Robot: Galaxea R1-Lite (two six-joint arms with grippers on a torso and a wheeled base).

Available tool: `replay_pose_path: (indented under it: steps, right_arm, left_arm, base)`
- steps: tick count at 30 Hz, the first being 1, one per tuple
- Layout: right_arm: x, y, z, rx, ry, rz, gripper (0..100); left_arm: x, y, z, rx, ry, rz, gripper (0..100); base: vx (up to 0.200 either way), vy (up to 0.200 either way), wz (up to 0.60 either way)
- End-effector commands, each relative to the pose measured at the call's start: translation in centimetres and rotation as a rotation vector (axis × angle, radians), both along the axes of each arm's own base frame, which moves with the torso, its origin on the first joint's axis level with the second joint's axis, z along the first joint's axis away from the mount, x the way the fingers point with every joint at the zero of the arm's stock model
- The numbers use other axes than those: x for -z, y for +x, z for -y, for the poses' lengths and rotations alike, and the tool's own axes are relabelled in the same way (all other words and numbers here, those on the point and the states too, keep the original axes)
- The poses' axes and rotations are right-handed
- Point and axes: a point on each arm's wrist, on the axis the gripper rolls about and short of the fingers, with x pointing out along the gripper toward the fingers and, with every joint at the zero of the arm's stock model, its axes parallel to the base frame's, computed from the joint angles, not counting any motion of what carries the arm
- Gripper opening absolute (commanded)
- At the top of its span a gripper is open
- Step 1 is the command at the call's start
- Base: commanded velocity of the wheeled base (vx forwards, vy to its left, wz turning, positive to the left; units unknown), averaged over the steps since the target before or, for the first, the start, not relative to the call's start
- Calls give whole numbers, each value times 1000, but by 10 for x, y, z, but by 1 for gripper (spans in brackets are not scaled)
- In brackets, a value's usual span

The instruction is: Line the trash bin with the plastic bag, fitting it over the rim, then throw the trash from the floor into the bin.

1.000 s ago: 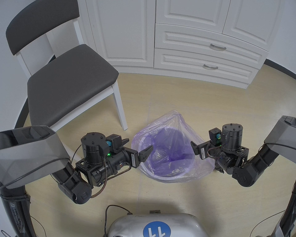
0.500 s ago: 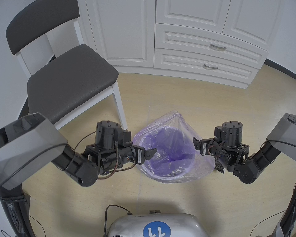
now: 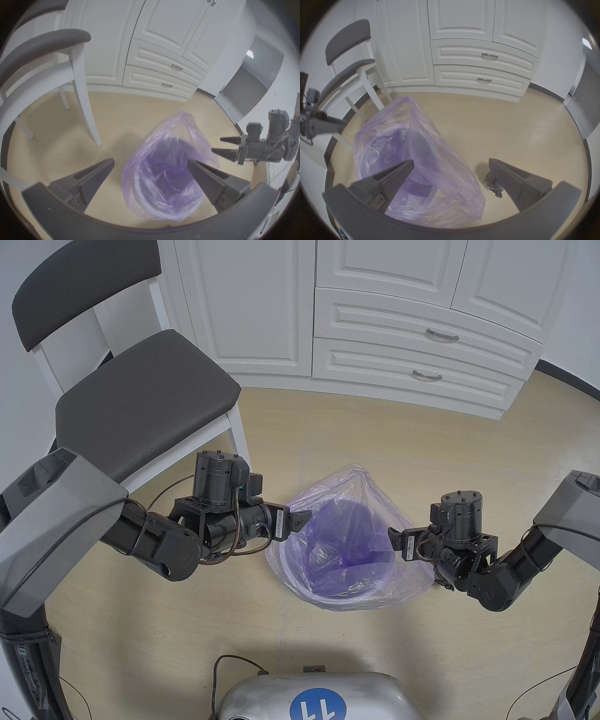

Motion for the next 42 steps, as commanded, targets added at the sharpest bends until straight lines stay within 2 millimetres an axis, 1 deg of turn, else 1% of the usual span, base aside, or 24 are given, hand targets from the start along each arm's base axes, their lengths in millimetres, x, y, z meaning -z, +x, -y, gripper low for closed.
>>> replay_pose_path:
  steps: [1, 4, 8, 10, 12, 19, 22, 29, 30, 32, 35, 37, 42]
  right_arm:
    - [29, 15, 5, 27, -39, -62, 100]
    - [40, 28, 8, 49, -41, -66, 100]
    - [49, 42, 9, 72, -33, -62, 100]
    - [48, 47, 10, 81, -27, -49, 100]
    - [43, 53, 10, 126, -12, -18, 100]
    - [30, 66, 7, 172, 53, 47, 100]
    - [26, 73, 8, 202, 80, 77, 100]
    - [20, 78, 5, 217, 113, 109, 100]
    - [19, 80, 6, 218, 120, 120, 100]
    - [23, 80, 5, 219, 118, 112, 100]
    - [25, 81, 5, 219, 116, 109, 100]
    - [27, 80, 5, 218, 114, 103, 100]
    - [26, 77, 6, 210, 112, 101, 100]
  left_arm:
    - [22, 17, 4, -19, 16, 3, 100]
    - [33, 23, 8, -27, 28, -7, 100]
    - [38, 28, 8, -38, 32, -6, 100]
    - [38, 30, 8, -44, 32, -3, 100]
    - [37, 32, 8, -56, 32, 5, 100]
    - [36, 39, 6, -73, 26, 18, 100]
    - [40, 45, 4, -85, 28, 17, 100]
    - [47, 55, 3, -128, 39, 26, 100]
    - [53, 63, 4, -163, 48, 35, 100]
    - [58, 71, 3, -190, 52, 42, 100]
    - [61, 77, 2, -208, 53, 49, 100]
    - [63, 87, 0, -241, 48, 67, 100]
    - [67, 94, -2, -259, 41, 75, 100]
  base:
    - [0, 0, 0]
    - [0, 0, 0]
    - [0, 0, 0]
    - [0, 0, 0]
    - [0, 0, 0]
    - [0, 0, 0]
    - [0, 0, 0]
    - [0, 0, 0]
    - [0, 0, 0]
    - [0, 0, 0]
    - [0, 0, 0]
    - [0, 0, 0]
    - [0, 0, 0]
